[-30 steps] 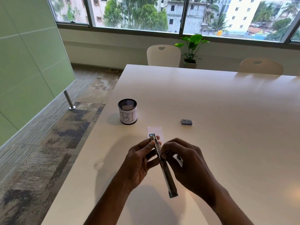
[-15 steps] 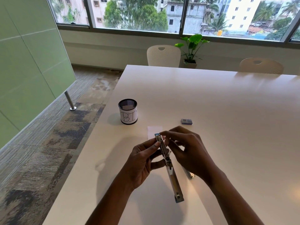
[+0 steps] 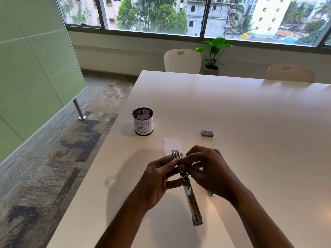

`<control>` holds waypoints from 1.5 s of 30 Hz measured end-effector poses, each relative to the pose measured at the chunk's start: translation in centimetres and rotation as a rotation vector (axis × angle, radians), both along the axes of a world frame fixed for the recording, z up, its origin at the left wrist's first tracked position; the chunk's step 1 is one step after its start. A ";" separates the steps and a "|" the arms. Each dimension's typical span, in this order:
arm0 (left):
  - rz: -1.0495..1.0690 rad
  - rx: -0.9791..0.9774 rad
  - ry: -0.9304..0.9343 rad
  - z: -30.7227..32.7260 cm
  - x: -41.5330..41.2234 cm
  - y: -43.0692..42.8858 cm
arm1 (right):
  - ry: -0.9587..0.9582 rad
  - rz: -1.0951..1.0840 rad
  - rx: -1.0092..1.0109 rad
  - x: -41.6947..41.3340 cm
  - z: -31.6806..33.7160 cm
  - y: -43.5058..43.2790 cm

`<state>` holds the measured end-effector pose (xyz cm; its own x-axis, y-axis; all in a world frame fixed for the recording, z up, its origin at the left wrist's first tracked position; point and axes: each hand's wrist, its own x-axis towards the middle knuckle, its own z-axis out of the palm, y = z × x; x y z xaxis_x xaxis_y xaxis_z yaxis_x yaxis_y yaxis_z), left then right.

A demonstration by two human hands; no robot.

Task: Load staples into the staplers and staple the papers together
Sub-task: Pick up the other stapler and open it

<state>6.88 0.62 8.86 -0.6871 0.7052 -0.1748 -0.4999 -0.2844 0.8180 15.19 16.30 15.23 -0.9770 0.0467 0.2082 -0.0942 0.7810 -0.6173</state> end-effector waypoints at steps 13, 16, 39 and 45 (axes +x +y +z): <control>-0.019 -0.004 0.016 0.3 0.4 0.2 | -0.022 -0.029 0.021 0.2 0.2 0.3; -0.023 -0.008 0.016 0.3 0.5 0.1 | -0.033 -0.014 0.065 0.2 0.2 0.3; -0.049 -0.019 0.061 0.8 0.4 -0.2 | 0.125 -0.159 -0.305 -0.3 -1.2 1.0; -0.080 -0.053 0.111 1.6 0.6 0.5 | 0.202 -0.103 -0.301 -1.1 -2.0 0.5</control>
